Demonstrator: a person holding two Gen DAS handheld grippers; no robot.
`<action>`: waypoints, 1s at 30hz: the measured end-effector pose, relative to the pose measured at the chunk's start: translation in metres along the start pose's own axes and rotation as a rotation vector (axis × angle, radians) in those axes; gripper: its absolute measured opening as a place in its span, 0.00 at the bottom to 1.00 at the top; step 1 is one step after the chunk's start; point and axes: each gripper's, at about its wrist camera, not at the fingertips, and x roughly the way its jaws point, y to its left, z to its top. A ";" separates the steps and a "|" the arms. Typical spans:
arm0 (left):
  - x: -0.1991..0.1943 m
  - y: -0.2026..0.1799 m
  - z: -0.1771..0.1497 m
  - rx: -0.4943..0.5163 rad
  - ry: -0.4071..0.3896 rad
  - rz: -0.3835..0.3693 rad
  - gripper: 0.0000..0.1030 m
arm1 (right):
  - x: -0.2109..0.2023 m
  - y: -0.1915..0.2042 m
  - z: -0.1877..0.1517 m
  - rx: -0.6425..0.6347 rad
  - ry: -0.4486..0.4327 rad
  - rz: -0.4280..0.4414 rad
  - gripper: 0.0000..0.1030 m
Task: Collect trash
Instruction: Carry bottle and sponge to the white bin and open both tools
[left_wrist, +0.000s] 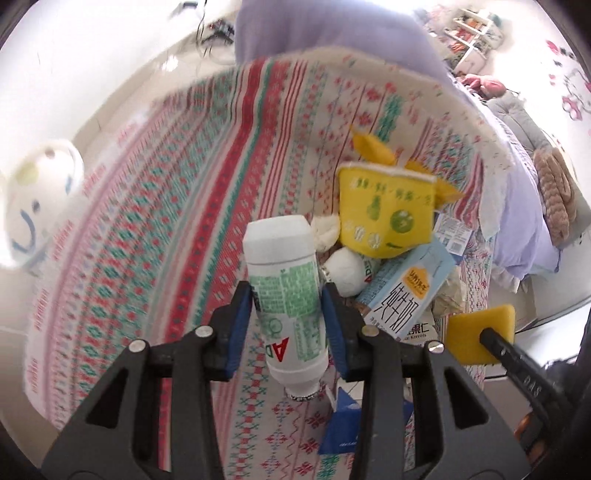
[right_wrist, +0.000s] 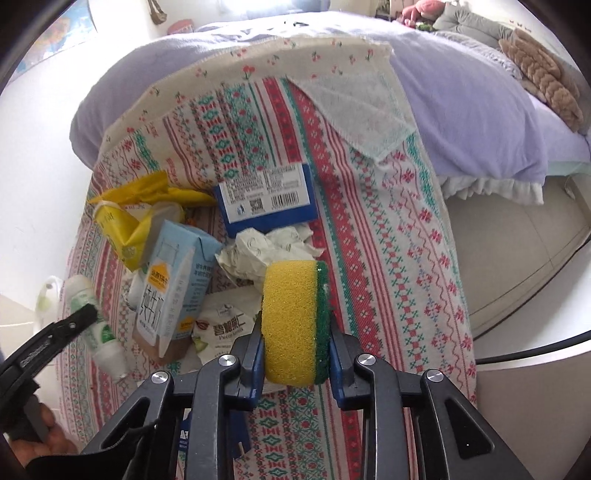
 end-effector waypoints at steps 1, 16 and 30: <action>-0.004 0.003 0.001 0.006 -0.008 -0.003 0.40 | -0.004 0.001 0.001 -0.001 -0.015 0.006 0.27; -0.069 0.099 0.036 -0.141 -0.184 0.092 0.40 | -0.043 0.085 0.000 -0.216 -0.218 0.140 0.27; -0.073 0.169 0.044 -0.216 -0.179 0.149 0.40 | -0.038 0.191 0.007 -0.356 -0.239 0.211 0.27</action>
